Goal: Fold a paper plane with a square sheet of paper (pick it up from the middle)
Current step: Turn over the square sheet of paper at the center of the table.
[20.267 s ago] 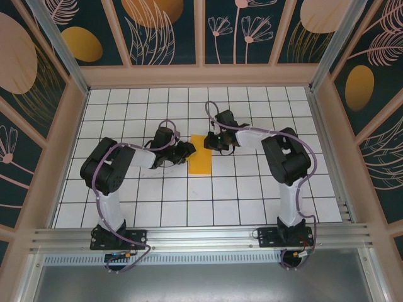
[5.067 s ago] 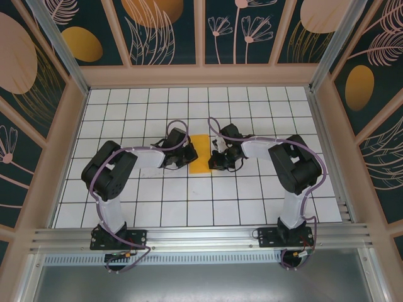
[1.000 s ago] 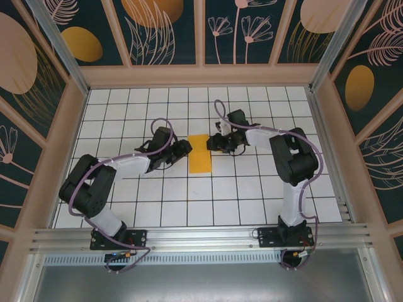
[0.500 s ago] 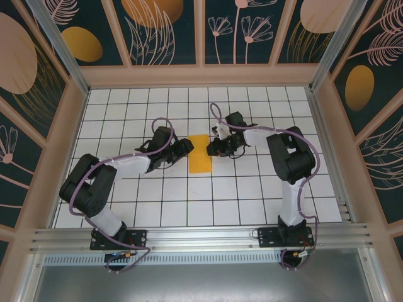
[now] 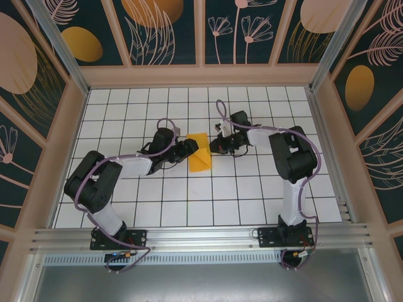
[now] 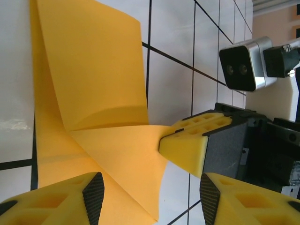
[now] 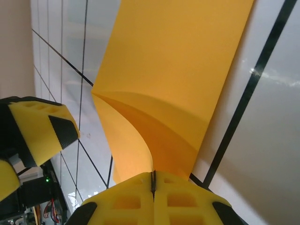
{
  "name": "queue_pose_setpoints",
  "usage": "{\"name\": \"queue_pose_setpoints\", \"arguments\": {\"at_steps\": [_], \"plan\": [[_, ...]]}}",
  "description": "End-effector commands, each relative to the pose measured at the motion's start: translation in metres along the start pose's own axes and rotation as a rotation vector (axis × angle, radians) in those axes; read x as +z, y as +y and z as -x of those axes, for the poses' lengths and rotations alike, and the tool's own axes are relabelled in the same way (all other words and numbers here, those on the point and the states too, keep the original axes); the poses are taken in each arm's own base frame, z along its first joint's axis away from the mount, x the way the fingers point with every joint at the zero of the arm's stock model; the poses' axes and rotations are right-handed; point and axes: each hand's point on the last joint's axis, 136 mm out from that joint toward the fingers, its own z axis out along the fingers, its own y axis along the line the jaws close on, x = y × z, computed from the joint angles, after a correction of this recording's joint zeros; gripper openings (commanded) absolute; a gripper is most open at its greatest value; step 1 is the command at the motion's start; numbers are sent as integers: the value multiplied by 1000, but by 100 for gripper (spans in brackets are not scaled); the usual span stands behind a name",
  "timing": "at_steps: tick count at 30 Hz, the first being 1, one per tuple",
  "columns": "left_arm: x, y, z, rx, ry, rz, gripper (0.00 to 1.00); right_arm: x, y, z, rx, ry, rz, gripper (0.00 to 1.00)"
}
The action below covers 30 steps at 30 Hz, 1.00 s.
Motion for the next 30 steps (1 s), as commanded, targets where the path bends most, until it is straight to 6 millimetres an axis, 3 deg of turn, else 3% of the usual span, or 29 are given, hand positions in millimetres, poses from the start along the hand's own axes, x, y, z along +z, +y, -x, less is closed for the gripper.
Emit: {"name": "queue_pose_setpoints", "arguments": {"at_steps": [1, 2, 7, 13, 22, 25, 30], "plan": [[2, -9, 1, 43, 4, -48, 59, -8, 11, 9, -3, -28, 62, 2], [6, -1, -2, 33, 16, -32, 59, -10, 10, 10, 6, -33, 60, 2], [16, 2, -4, 23, 38, -32, 59, -12, 4, 10, 23, -34, 59, 2], [27, -10, 4, 32, 46, -66, 54, -13, 2, 11, 36, -33, 62, 2], [42, -5, 7, 18, 57, -46, 47, -17, 5, 12, 35, -38, 63, 3], [42, -5, 8, 20, 58, -50, 42, -22, 8, 15, 40, -55, 59, 14], [41, -7, 8, 49, 54, -55, 28, -46, 14, 32, 53, -142, 12, 40]]}}
